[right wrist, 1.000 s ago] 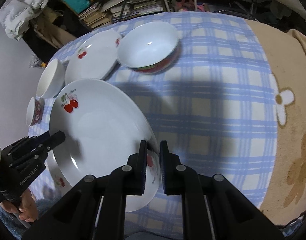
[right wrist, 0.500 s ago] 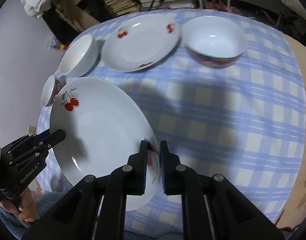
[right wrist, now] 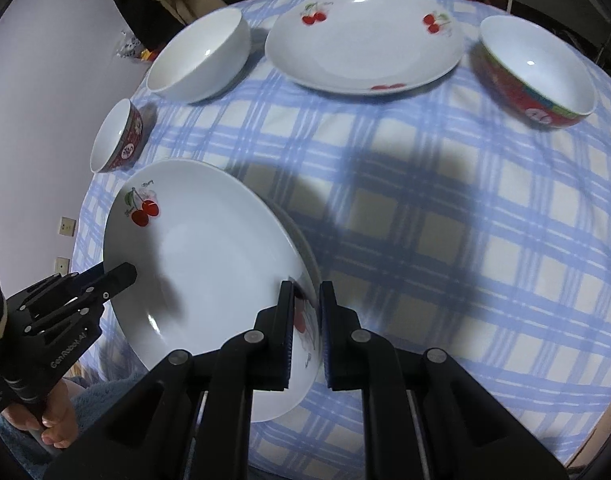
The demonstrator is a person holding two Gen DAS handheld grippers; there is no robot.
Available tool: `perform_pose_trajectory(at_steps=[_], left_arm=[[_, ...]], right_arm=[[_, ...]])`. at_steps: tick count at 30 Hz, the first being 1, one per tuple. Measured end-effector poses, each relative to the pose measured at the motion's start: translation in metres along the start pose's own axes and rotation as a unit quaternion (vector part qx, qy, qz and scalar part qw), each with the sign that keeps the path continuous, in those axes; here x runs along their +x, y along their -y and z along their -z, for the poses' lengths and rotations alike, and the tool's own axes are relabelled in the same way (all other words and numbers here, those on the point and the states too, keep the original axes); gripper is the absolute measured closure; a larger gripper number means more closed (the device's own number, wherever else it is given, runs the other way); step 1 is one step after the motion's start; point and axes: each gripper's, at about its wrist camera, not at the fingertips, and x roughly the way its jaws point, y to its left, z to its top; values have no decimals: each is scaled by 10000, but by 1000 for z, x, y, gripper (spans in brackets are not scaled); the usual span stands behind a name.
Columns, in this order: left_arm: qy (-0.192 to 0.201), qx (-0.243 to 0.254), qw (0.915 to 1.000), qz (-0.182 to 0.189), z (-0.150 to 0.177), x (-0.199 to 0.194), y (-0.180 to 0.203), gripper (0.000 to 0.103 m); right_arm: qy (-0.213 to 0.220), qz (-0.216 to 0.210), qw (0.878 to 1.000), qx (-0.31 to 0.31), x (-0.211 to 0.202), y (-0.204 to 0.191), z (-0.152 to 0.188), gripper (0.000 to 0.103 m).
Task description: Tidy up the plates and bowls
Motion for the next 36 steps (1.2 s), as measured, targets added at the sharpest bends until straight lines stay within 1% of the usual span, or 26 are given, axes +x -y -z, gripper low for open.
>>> perform_pose_trajectory(at_steps=[7, 11, 16, 19, 20, 23, 28, 33, 36], left_arm=[[-154, -44, 9998, -84, 1, 15, -4, 83], [-316, -139, 9994, -30, 2, 28, -7, 81], [-335, -129, 9994, -2, 2, 32, -8, 81], [-378, -98, 9992, 15, 2, 36, -7, 81], [-383, -35, 9992, -61, 3, 37, -5, 82], [-324, 109, 9991, -257, 4, 39, 1, 82], [-273, 73, 9992, -283, 7, 36, 3, 84], [-186, 156, 9989, -394, 11, 31, 8, 84], [-112, 188, 9988, -439, 14, 23, 12, 84]], right_arm=[[-7, 49, 10000, -67, 12, -5, 1, 89], [85, 112, 9998, -108, 14, -7, 1, 89], [206, 288, 9987, -356, 13, -14, 3, 89], [322, 346, 9981, -383, 12, -15, 5, 90], [364, 363, 9979, -397, 11, -16, 5, 90], [464, 460, 9967, -472, 10, -16, 6, 90], [521, 469, 9968, -380, 8, -11, 8, 90], [652, 264, 9972, -273, 2, -8, 9, 90], [635, 360, 9970, -258, 2, -7, 10, 90]])
